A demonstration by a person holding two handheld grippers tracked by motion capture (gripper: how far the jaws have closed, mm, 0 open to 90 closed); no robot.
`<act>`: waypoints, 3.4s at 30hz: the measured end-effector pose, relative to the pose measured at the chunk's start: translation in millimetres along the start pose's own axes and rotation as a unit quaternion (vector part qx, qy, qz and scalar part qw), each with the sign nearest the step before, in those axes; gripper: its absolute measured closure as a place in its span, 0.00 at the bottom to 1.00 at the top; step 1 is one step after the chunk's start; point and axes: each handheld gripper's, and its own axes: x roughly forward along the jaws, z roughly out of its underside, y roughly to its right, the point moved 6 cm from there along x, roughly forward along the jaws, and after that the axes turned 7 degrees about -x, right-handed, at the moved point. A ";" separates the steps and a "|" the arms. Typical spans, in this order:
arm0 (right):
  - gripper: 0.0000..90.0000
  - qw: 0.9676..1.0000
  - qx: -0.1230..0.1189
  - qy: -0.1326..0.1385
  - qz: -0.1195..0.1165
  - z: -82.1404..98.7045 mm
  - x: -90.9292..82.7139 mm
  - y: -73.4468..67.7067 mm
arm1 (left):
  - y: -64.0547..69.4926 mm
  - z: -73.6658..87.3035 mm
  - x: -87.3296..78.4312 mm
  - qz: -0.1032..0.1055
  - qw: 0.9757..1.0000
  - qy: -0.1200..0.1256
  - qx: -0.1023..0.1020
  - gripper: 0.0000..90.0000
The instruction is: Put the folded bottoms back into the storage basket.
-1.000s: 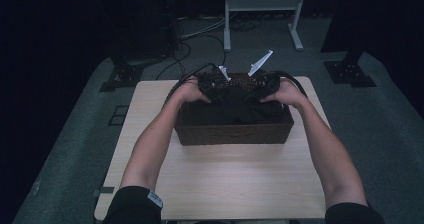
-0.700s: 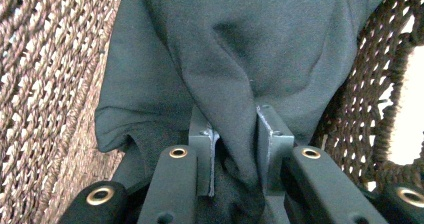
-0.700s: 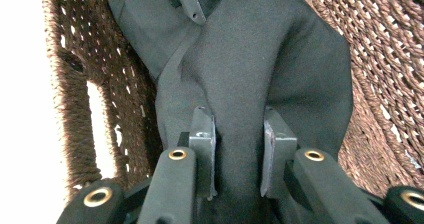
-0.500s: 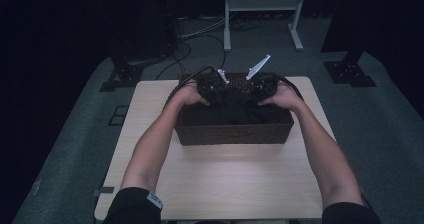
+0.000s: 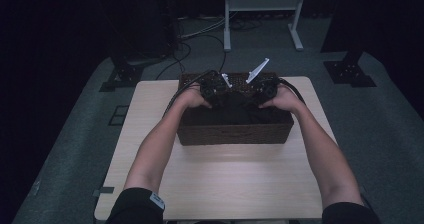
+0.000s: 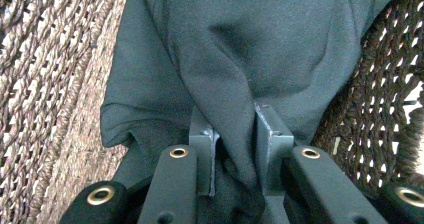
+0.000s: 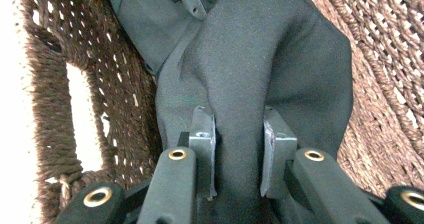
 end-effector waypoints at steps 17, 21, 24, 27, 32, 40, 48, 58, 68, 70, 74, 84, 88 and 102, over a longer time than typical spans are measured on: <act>0.79 1.000 0.016 -0.012 -0.007 13.1 9.6 0.6 | 2.3 1.4 10.1 0.001 1.000 0.005 -0.005 0.82; 0.79 1.000 0.019 -0.019 -0.004 14.0 11.3 0.8 | 2.3 1.6 11.9 -0.003 1.000 0.004 -0.004 0.82; 0.78 0.999 0.021 -0.025 -0.002 14.9 12.6 1.1 | 2.1 1.4 14.9 -0.008 1.000 0.002 -0.005 0.81; 0.76 0.999 0.022 -0.033 -0.001 16.4 14.3 1.7 | 1.9 1.3 16.3 -0.009 1.000 0.000 -0.003 0.80; 0.77 0.999 0.023 -0.041 0.003 18.4 17.1 3.4 | 0.4 2.0 17.3 -0.009 1.000 -0.002 -0.005 0.82; 0.65 0.999 0.044 -0.024 0.011 16.5 13.8 7.3 | -3.9 4.2 15.3 -0.027 1.000 0.004 -0.016 0.70; 0.60 0.998 0.042 -0.026 0.027 15.8 9.2 7.4 | -5.8 9.2 9.5 -0.035 0.998 0.024 -0.036 0.58; 0.54 0.999 0.042 -0.006 0.034 13.6 -6.3 5.0 | -1.8 7.6 -2.9 -0.022 0.998 0.041 -0.050 0.45; 0.50 0.999 0.022 0.018 0.037 9.1 -28.7 -6.7 | 9.4 5.6 -19.8 -0.013 0.998 0.056 -0.033 0.39; 0.50 0.999 0.022 0.021 0.038 8.5 -30.3 -7.8 | 10.5 5.6 -22.2 -0.015 0.998 0.057 -0.031 0.39; 0.47 0.999 0.013 0.024 0.035 5.4 -37.4 -16.6 | 13.6 8.3 -31.7 -0.019 0.998 0.061 -0.029 0.37; 0.44 0.999 0.009 0.029 0.034 7.4 -45.8 -27.0 | 22.2 12.9 -44.3 -0.015 0.998 0.062 -0.019 0.34; 0.44 0.999 0.003 0.030 0.036 9.1 -47.6 -29.4 | 26.8 13.1 -46.7 -0.016 0.998 0.060 -0.013 0.33; 0.42 0.999 -0.002 0.027 0.039 9.1 -59.7 -45.0 | 42.4 19.2 -59.0 -0.006 0.997 0.073 -0.004 0.32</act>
